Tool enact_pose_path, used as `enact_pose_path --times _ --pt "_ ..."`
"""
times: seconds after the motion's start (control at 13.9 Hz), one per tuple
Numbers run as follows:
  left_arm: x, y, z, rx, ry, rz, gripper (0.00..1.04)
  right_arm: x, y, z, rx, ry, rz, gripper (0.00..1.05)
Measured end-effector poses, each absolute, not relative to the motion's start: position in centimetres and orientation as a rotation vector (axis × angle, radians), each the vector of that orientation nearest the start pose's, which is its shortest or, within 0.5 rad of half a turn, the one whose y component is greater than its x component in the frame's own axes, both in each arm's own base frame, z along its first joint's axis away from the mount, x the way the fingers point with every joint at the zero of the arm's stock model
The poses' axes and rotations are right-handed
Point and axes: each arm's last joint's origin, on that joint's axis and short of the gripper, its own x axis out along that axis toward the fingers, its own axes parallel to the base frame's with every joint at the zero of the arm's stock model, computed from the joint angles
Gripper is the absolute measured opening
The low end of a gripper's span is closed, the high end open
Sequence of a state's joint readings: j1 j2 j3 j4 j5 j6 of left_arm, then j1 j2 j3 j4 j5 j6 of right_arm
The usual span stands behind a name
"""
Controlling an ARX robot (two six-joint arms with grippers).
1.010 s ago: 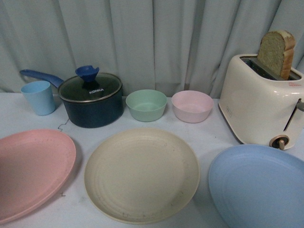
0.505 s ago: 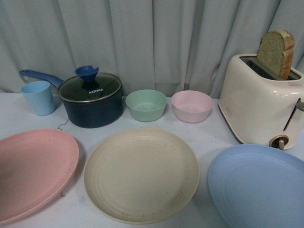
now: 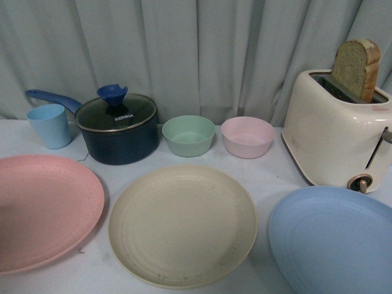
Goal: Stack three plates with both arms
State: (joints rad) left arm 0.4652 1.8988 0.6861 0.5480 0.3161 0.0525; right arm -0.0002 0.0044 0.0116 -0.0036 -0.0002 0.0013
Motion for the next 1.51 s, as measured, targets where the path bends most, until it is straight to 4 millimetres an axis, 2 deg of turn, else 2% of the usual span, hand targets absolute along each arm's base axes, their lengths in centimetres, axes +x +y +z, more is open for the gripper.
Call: enact_pose_path --times 0.07,0.22,0.29,0.43,0.5,0.72,0.94,1.08,1.51 --pt "29.2 13.4 9.8 -0.196 0.597 0.121 0.03 9.7 0.0 16.7 0.001 -0.004 0.000 0.98" --pt "29.3 12.0 13.5 -0.194 0.519 0.100 0.03 9.7 0.0 16.7 0.001 -0.004 0.000 0.98" --pt "29.3 10.5 15.4 -0.180 0.478 0.059 0.03 9.7 0.0 16.7 0.002 -0.004 0.000 0.98" --pt "29.4 7.6 17.8 -0.169 0.417 -0.034 0.03 9.7 0.0 16.7 0.001 -0.004 0.000 0.98" --pt "29.1 2.6 19.4 -0.169 0.391 -0.175 0.03 9.7 0.0 16.7 0.001 -0.004 0.000 0.98" --pt "29.4 -2.9 18.2 -0.184 0.416 -0.255 0.03 9.7 0.0 16.7 0.001 -0.004 0.000 0.98" --pt "29.9 -7.1 14.7 -0.186 0.516 -0.327 0.03 9.7 0.0 16.7 0.001 -0.004 0.000 0.98" --pt "30.3 -7.7 13.0 -0.183 0.539 -0.306 0.03 9.7 0.0 16.7 0.001 -0.004 0.000 0.98" --pt "31.9 -7.3 9.4 -0.215 0.589 -0.209 0.03 9.7 0.0 16.7 0.001 -0.004 0.000 0.98"
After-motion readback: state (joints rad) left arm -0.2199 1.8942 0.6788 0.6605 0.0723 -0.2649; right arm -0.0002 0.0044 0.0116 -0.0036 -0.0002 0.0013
